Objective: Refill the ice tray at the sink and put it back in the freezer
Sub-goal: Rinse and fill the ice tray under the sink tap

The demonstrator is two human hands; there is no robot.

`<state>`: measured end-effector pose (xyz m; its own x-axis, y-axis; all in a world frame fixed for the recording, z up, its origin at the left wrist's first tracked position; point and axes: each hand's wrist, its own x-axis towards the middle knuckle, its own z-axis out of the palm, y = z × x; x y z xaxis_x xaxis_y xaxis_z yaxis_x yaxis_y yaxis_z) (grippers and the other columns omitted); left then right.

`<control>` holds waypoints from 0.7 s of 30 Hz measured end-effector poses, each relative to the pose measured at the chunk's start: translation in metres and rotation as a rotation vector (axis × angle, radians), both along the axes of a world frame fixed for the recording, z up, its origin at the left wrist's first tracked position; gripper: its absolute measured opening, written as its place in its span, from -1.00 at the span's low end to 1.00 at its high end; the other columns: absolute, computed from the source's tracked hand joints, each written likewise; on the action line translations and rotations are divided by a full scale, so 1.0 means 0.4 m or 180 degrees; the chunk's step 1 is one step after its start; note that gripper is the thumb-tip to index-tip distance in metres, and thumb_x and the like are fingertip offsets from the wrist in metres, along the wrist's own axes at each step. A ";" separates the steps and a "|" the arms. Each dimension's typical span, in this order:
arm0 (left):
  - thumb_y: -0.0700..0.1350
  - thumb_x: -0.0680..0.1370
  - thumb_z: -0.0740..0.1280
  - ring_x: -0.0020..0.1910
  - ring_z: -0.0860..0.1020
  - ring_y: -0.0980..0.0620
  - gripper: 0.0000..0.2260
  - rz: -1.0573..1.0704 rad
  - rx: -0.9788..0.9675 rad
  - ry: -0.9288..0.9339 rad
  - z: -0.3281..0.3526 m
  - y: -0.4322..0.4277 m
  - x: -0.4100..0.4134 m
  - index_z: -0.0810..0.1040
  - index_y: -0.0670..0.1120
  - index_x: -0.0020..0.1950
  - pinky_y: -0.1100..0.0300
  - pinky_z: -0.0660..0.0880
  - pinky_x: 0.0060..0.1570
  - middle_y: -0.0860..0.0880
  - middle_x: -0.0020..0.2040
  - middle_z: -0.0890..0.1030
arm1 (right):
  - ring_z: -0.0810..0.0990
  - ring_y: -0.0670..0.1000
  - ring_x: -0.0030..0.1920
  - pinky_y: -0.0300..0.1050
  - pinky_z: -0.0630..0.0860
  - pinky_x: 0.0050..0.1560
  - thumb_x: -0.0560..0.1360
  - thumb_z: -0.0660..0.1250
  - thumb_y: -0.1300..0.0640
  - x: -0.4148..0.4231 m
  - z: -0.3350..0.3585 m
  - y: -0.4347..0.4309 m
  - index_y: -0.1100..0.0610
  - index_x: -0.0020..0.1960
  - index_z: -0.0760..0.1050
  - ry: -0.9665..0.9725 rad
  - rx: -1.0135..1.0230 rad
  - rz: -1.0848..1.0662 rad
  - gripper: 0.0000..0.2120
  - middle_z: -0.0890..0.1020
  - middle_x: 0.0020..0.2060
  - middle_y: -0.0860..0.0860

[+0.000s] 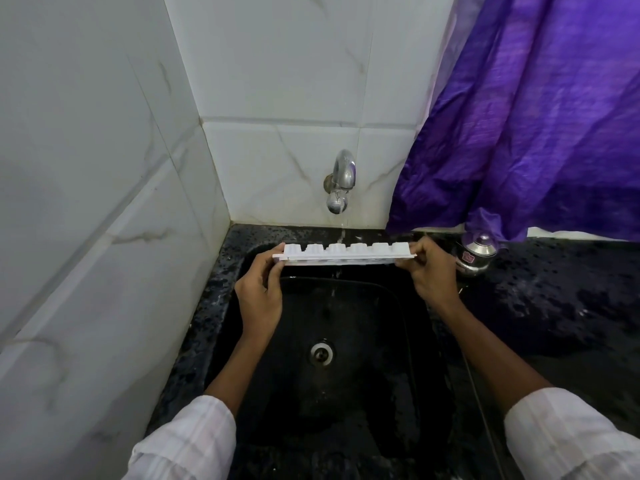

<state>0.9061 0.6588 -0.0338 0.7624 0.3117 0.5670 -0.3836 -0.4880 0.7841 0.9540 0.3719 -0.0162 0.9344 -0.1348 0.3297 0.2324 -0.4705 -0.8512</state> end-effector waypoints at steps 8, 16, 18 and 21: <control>-0.21 0.63 0.30 0.06 0.64 0.07 -0.76 0.0039 -0.0282 0.0897 -0.038 0.017 -0.006 0.58 -0.11 0.28 0.04 0.60 0.09 0.01 0.09 0.67 | 0.63 -0.17 -0.18 -0.33 0.60 -0.12 0.46 0.46 0.29 -0.022 -0.032 0.030 0.06 -0.04 0.56 0.0502 0.0152 -0.0158 -0.82 0.68 -0.14 -0.02; -0.12 0.66 0.25 0.04 0.67 0.01 -0.76 -0.0363 -0.1268 0.2010 -0.030 0.025 0.039 0.59 0.00 0.29 -0.09 0.64 0.07 0.01 0.07 0.69 | 0.59 -0.13 -0.12 -0.25 0.49 -0.07 0.55 0.38 0.09 0.017 -0.042 0.055 0.12 0.23 0.54 0.0917 -0.0055 -0.0489 -0.73 0.64 -0.11 -0.05; -0.11 0.66 0.26 0.02 0.69 0.03 -0.75 -0.0376 -0.1378 0.2089 -0.022 0.025 0.056 0.58 -0.03 0.33 -0.07 0.65 0.04 0.03 0.04 0.70 | 0.58 -0.11 -0.09 -0.23 0.48 -0.04 0.55 0.38 0.10 0.031 -0.031 0.059 0.13 0.25 0.53 0.0928 -0.0052 -0.0540 -0.71 0.65 -0.07 0.00; -0.14 0.66 0.27 -0.01 0.69 0.03 -0.73 -0.0271 -0.1685 0.2100 -0.018 0.026 0.080 0.56 -0.11 0.35 0.04 0.66 -0.02 0.04 -0.01 0.70 | 0.57 -0.08 -0.04 -0.15 0.51 0.07 0.56 0.37 0.10 0.051 -0.020 0.064 0.14 0.29 0.49 0.0975 -0.0081 -0.0480 -0.67 0.67 0.03 0.06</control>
